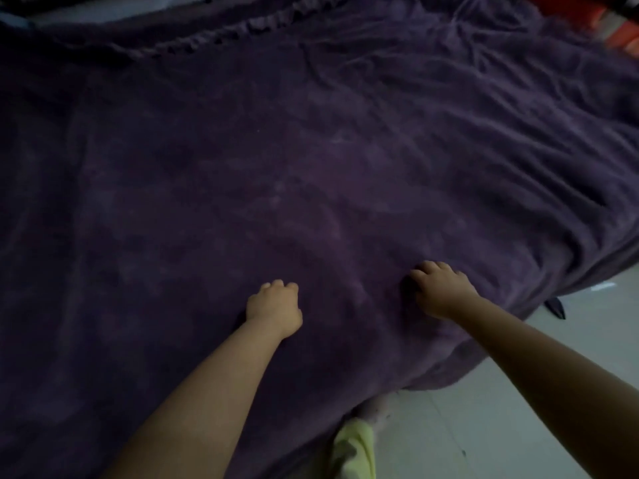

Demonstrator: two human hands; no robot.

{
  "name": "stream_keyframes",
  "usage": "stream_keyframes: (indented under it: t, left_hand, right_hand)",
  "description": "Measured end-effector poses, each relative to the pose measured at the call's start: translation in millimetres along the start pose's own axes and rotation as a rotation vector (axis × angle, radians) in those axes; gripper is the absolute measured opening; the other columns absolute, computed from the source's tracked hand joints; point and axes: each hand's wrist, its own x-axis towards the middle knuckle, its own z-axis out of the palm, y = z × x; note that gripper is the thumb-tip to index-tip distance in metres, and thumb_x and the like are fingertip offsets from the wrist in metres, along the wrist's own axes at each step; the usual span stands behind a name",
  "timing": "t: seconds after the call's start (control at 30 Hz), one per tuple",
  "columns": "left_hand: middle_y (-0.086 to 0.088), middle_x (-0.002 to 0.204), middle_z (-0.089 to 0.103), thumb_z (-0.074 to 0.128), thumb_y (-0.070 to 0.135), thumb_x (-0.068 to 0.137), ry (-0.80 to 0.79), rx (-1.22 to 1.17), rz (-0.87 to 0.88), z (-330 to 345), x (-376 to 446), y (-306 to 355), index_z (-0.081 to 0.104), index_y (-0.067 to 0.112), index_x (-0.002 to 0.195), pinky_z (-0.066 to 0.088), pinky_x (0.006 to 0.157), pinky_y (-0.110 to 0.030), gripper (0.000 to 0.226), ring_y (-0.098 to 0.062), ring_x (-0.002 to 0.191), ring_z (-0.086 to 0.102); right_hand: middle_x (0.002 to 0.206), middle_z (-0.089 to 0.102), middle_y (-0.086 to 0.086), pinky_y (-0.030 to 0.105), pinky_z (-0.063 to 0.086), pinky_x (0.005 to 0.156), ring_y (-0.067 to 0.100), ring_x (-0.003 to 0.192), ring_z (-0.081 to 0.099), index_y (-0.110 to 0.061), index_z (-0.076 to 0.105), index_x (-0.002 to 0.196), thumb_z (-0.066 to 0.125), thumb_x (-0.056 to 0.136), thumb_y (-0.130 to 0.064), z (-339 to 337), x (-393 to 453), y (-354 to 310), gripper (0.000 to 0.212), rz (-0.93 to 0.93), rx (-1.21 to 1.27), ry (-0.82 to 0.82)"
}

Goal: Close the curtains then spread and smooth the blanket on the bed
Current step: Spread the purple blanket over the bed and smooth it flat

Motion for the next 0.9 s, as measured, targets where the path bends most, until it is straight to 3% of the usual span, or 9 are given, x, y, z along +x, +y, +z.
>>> stream_keyframes:
  t: [0.27,0.53,0.63,0.77,0.9]
  left_hand:
    - [-0.01,0.129,0.048,0.044,0.017,0.089,0.043,0.253,0.101,-73.1,127.2,142.1,0.046,0.011,0.125,0.042,0.094,-0.037,0.037,-0.027,0.12,0.044]
    - [-0.01,0.127,0.049,0.046,0.016,0.088,0.058,0.324,0.312,-88.8,203.8,313.3,0.046,0.011,0.124,0.041,0.094,-0.038,0.036,-0.027,0.118,0.045]
    - [-0.009,0.126,0.051,0.043,0.017,0.09,0.068,0.224,0.325,-85.7,219.2,370.3,0.046,0.011,0.123,0.043,0.092,-0.039,0.034,-0.027,0.116,0.046]
    - [-0.006,0.127,0.052,0.042,0.023,0.092,0.146,0.018,0.296,-85.4,242.6,449.1,0.046,0.014,0.125,0.044,0.092,-0.038,0.035,-0.025,0.116,0.047]
    - [-0.007,0.127,0.052,0.043,0.026,0.093,0.216,0.001,0.219,-88.5,263.9,534.1,0.045,0.014,0.127,0.045,0.089,-0.037,0.036,-0.025,0.116,0.047]
  right_hand:
    - [0.133,0.046,0.006,0.04,0.037,0.102,0.027,0.126,0.039,-0.019,0.048,0.124,0.044,0.089,-0.029,-46.2,67.7,169.7,0.037,0.128,0.007,0.043]
    - [0.129,0.051,0.005,0.038,0.036,0.101,0.025,0.122,0.044,-0.018,0.05,0.122,0.041,0.089,-0.028,-45.2,100.4,325.7,0.035,0.224,0.119,0.145]
    - [0.134,0.048,0.0,0.038,0.029,0.106,0.019,0.125,0.043,-0.021,0.048,0.126,0.039,0.091,-0.027,-45.8,114.7,378.7,0.037,0.14,0.112,0.116]
    - [0.13,0.05,0.001,0.034,0.04,0.096,0.023,0.117,0.046,-0.021,0.047,0.128,0.04,0.089,-0.025,-60.5,137.1,435.6,0.039,-0.136,0.085,0.153]
    - [0.129,0.049,0.003,0.034,0.041,0.097,0.024,0.118,0.045,-0.022,0.047,0.127,0.041,0.088,-0.029,-71.0,151.9,516.0,0.04,-0.2,0.03,0.156]
